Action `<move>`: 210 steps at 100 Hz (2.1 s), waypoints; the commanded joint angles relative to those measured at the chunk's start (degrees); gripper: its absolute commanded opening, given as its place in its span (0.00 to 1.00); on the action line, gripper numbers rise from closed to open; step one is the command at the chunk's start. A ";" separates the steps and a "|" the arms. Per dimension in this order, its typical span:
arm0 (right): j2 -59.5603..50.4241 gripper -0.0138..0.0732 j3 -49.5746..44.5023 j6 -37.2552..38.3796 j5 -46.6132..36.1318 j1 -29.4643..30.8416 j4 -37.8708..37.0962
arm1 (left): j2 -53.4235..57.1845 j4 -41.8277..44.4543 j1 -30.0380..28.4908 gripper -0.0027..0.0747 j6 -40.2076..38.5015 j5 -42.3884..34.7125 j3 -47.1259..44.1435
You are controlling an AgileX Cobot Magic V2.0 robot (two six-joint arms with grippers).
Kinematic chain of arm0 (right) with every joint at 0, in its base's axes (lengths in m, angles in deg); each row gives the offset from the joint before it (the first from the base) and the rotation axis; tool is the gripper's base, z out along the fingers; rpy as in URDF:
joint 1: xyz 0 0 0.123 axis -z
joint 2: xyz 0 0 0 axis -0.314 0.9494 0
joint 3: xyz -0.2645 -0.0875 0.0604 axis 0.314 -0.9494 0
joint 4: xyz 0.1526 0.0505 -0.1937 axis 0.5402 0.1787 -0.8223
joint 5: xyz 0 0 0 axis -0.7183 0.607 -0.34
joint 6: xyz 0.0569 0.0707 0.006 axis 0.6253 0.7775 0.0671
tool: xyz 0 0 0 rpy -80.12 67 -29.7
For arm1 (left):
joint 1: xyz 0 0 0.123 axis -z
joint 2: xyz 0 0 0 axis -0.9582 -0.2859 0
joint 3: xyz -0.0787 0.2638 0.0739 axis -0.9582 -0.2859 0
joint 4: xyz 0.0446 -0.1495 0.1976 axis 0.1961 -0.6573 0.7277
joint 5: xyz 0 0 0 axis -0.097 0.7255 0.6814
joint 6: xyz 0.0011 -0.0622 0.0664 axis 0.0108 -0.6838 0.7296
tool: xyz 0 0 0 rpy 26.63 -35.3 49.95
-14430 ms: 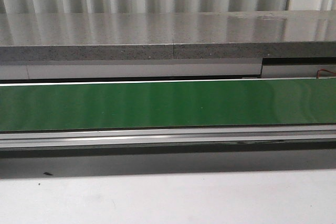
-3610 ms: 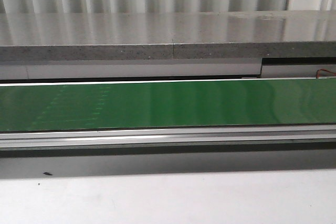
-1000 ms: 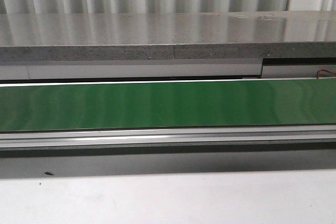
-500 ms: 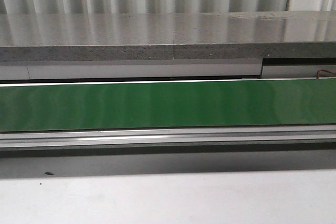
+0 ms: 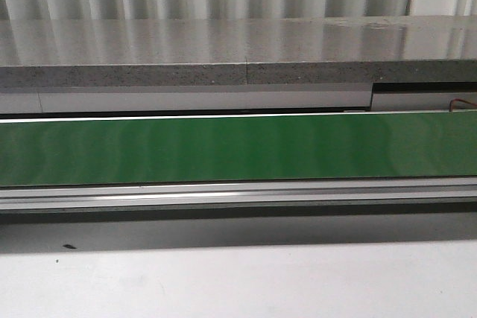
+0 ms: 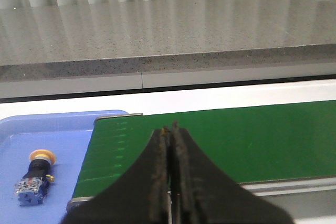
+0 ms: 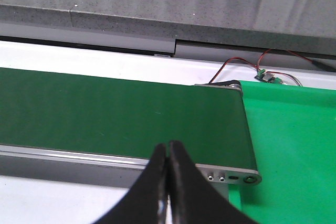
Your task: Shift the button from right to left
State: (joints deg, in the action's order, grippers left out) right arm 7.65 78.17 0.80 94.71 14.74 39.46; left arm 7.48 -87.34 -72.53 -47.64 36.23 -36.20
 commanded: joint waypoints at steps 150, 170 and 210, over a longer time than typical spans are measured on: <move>-3.78 0.08 -9.38 -0.59 -16.48 0.10 -0.36 | 1.82 1.40 0.35 0.01 -5.12 -20.78 -15.17; -8.92 0.08 -20.00 0.67 -32.61 1.76 -0.30 | 1.82 1.40 0.35 0.01 -5.12 -20.78 -15.17; -13.84 0.08 -22.73 4.56 -30.30 7.30 -5.13 | 1.82 1.40 0.35 0.01 -5.12 -20.78 -15.17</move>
State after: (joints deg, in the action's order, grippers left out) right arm -5.02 54.27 5.18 68.16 21.61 36.07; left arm 7.48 -85.86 -72.53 -52.09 19.77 -49.15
